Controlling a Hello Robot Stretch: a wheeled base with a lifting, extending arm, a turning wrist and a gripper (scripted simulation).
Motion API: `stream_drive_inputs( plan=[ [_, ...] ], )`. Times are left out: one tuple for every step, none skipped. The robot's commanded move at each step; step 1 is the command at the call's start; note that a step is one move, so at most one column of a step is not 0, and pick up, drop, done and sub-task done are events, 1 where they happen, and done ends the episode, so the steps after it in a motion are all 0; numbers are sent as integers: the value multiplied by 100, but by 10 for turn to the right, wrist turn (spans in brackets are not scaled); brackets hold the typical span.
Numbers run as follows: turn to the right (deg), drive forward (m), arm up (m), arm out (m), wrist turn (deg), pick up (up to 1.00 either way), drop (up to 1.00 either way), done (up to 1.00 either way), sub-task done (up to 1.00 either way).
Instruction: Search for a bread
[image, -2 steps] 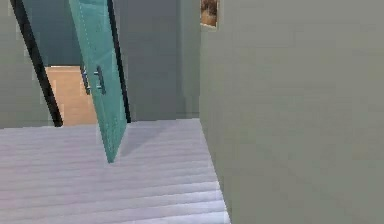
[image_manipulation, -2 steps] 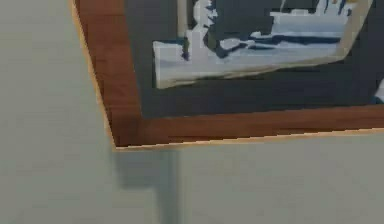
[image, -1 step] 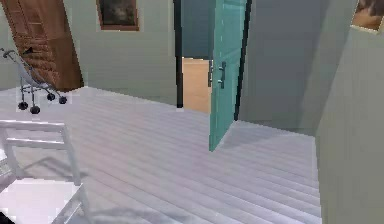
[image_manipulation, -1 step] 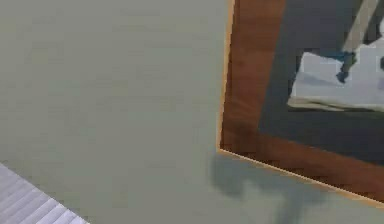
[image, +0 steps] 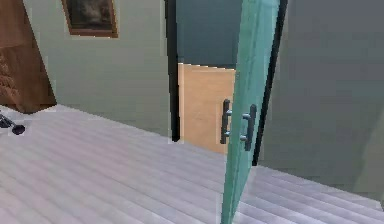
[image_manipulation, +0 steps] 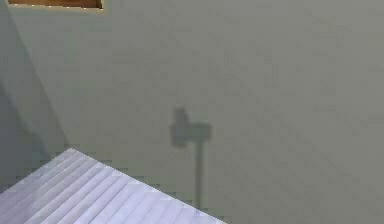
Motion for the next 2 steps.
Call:
stream_drive_inputs(
  plan=[
    [-30, 0, 0, 0, 0, 0, 0, 0, 0],
    [0, 100, 0, 0, 0, 0, 0, 0, 0]
  ],
)
